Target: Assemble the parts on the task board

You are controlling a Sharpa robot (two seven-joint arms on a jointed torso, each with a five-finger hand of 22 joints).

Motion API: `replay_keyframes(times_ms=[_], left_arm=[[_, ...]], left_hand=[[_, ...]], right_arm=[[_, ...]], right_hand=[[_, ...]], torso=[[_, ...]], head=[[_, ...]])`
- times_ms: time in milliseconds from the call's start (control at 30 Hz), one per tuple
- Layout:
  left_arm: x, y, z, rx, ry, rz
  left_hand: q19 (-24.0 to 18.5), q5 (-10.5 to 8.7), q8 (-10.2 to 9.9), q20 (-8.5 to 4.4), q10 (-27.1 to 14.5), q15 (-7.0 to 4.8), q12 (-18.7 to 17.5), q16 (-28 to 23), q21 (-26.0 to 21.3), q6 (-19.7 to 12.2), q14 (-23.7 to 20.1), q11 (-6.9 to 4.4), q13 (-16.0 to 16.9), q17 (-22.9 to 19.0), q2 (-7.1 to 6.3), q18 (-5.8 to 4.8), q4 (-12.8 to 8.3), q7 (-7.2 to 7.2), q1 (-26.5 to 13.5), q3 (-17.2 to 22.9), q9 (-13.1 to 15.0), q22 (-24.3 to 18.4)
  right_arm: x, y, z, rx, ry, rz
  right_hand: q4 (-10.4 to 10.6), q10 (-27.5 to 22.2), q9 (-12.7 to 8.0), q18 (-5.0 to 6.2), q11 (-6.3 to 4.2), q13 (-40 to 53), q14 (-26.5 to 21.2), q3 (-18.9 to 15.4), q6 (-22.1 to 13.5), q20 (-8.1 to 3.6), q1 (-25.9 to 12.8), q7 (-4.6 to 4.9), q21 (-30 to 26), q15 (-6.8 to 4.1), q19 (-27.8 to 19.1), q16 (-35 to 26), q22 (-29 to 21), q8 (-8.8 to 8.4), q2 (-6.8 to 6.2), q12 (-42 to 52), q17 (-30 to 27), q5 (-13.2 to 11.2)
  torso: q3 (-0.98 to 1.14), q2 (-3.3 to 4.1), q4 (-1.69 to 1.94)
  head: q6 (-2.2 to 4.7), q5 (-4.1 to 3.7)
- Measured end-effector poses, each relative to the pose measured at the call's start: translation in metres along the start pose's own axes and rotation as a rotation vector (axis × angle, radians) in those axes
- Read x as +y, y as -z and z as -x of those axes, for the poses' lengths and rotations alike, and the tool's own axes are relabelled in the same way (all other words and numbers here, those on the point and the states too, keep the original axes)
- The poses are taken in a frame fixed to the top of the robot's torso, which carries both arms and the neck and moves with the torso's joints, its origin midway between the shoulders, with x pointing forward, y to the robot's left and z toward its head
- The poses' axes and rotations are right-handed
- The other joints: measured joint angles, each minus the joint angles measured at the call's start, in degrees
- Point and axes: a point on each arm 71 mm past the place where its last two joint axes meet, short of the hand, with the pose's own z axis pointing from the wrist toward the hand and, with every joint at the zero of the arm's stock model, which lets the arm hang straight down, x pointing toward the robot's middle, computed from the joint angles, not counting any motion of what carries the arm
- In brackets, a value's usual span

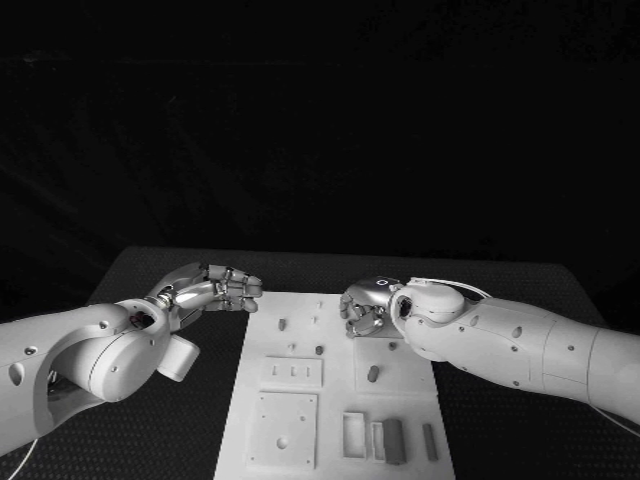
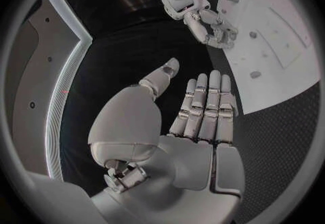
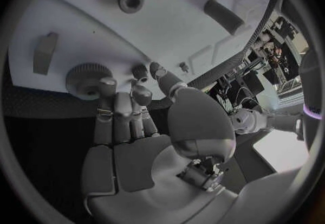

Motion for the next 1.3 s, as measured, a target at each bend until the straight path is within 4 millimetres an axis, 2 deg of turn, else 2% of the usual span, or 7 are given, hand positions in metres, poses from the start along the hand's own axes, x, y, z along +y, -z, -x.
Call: replay_keyframes(times_ms=[533,633,767,833,900,1000,1300], left_arm=[[0.0007,0.0001,0.0035,-0.008,-0.001,0.002],[0.0009,-0.0001,0.0045,-0.011,-0.002,0.003],[0.0009,-0.0002,0.0046,-0.011,-0.002,0.003],[0.0009,-0.0002,0.0046,-0.011,-0.002,0.003],[0.0009,-0.0002,0.0046,-0.011,-0.002,0.003],[0.0009,-0.0002,0.0047,-0.011,-0.002,0.003],[0.0009,-0.0001,0.0048,-0.011,-0.002,0.003]], left_hand=[[0.0,0.0,0.0,0.0,0.0,0.0,0.0,0.0,-0.22,0.0,0.0,0.0,-0.01,0.08,0.0,-0.01,0.0,0.0,0.0,0.0,0.0,0.0],[0.0,0.0,0.0,0.0,0.0,0.0,0.0,-0.22,-0.22,0.0,0.0,0.0,-0.05,0.08,0.0,-0.01,0.0,0.0,0.0,0.0,0.01,-0.05],[0.0,0.0,0.0,0.0,0.0,0.0,0.0,-0.22,-0.22,0.0,0.0,0.0,-0.05,0.11,0.0,-0.01,0.0,0.0,0.0,0.0,-0.05,-0.05],[0.0,0.0,0.0,0.0,0.0,0.0,0.0,-0.22,-0.22,0.0,0.0,0.0,-0.04,0.13,0.0,-0.01,0.0,0.0,0.0,0.0,-0.05,-0.05],[0.0,0.0,0.0,0.01,0.0,0.0,0.0,-0.22,-0.22,0.0,0.0,0.0,-0.05,0.13,0.0,-0.01,0.0,0.0,0.0,0.0,-0.05,-0.05],[0.0,0.0,0.0,0.0,0.0,0.0,0.0,-0.22,-0.22,0.0,0.0,0.0,-0.04,0.13,0.0,-0.01,0.0,0.0,0.0,0.0,-0.04,-0.05],[0.0,0.0,0.0,0.0,0.0,0.0,0.0,-0.22,-0.22,0.0,0.0,0.0,-0.04,0.19,0.0,-0.01,0.0,0.0,0.0,0.0,-0.04,-0.05]], right_arm=[[-0.0013,0.0048,0.0015,-0.013,-0.003,0.004],[-0.0016,0.0056,0.0017,-0.015,-0.004,0.004],[-0.002,0.006,0.0022,-0.019,-0.004,0.004],[-0.002,0.0062,0.0024,-0.02,-0.005,0.004],[-0.0019,0.0062,0.0027,-0.021,-0.005,0.004],[-0.002,0.0064,0.0032,-0.023,-0.006,0.004],[-0.005,0.0083,0.0044,-0.027,-0.01,-0.003]], right_hand=[[0.0,0.21,0.02,0.0,-0.21,0.0,-0.02,0.0,0.6,0.01,0.04,-0.15,0.23,0.01,0.01,0.0,0.0,-0.08,0.04,0.0,-0.12,0.0],[0.13,0.21,0.03,0.01,-0.21,-0.01,0.14,0.13,0.89,0.0,0.05,-0.23,0.23,-0.15,-0.01,0.0,0.0,-0.11,0.56,0.0,-0.11,0.0],[0.0,0.21,0.19,0.0,-0.21,0.05,0.17,0.32,1.15,-0.2,0.0,-0.32,0.23,-0.17,-0.21,-0.01,0.0,0.11,0.61,0.0,-0.16,0.0],[0.0,0.41,0.19,0.0,-0.41,0.05,0.17,0.32,1.16,-0.2,0.2,-0.33,0.23,-0.18,-0.21,-0.01,0.0,0.14,1.31,0.0,-0.16,0.0],[-0.05,0.41,0.19,0.0,-0.41,0.05,0.18,0.61,1.42,-0.2,0.39,-0.56,0.23,-0.18,-0.21,-0.01,0.0,0.22,1.61,0.0,-0.16,0.0],[0.0,0.41,0.19,0.01,-0.41,0.05,0.18,0.64,1.61,-0.2,0.28,-0.39,0.44,-0.19,-0.21,-0.01,0.0,0.25,1.98,0.0,-0.16,0.0],[0.0,0.61,0.26,0.01,-0.61,0.11,0.43,0.64,1.81,-0.2,0.51,-0.58,0.45,-0.43,-0.21,0.22,-0.01,0.26,2.2,0.0,-0.13,0.0]], torso=[[0.01,0.41,-0.03],[0.01,0.47,-0.03],[0.01,0.54,-0.03],[0.02,0.57,-0.02],[0.02,0.59,0.0],[0.02,0.63,0.01],[0.02,0.73,0.02]], head=[[0.31,0.1],[0.36,0.07],[0.41,0.06],[0.43,0.04],[0.47,-0.01],[0.51,-0.09],[0.55,-0.16]])
